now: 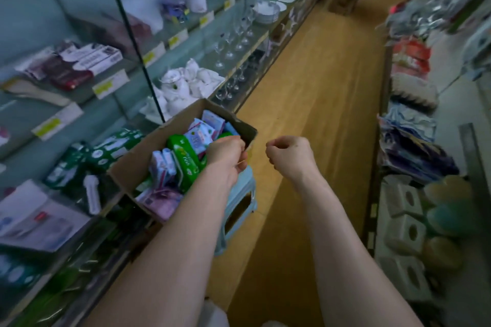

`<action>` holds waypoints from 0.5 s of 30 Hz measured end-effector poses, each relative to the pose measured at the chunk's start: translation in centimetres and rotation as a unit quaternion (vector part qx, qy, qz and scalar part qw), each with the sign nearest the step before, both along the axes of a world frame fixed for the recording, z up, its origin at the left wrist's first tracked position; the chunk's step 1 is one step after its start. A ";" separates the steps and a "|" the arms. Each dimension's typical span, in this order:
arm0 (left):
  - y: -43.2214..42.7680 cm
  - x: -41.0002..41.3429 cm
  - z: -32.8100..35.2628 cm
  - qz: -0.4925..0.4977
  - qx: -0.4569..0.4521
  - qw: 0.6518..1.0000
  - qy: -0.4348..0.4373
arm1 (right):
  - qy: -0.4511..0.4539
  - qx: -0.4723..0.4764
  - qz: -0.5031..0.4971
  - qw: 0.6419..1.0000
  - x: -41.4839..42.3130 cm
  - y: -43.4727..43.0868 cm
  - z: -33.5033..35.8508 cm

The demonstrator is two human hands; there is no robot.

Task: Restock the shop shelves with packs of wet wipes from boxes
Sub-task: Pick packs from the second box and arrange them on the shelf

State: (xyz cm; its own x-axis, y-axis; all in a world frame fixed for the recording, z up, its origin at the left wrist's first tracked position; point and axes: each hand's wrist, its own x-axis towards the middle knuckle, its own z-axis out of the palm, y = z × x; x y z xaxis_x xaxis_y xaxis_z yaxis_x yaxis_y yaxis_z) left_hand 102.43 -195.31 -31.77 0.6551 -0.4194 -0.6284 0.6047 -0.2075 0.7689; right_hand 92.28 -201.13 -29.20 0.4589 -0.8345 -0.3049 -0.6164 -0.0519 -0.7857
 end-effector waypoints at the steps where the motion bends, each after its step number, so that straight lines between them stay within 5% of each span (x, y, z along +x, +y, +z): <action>1: 0.8 1.5 -0.3 0.009 0.005 1.000 0.006 | 0.001 0.006 0.008 1.000 1.0 0.2 -0.2; 15: 3.1 12.5 -8.9 0.114 0.051 0.982 0.140 | 0.100 0.051 0.102 0.988 14.2 -5.5 -7.3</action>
State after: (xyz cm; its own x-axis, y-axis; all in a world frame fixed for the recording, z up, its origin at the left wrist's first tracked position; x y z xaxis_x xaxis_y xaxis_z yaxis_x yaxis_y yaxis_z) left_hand 114.96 -192.20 -40.63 0.5191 -0.2075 -0.8291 0.8297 -0.1105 0.5472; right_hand 106.51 -206.58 -36.46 0.5367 -0.6911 -0.4841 -0.7443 -0.1175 -0.6574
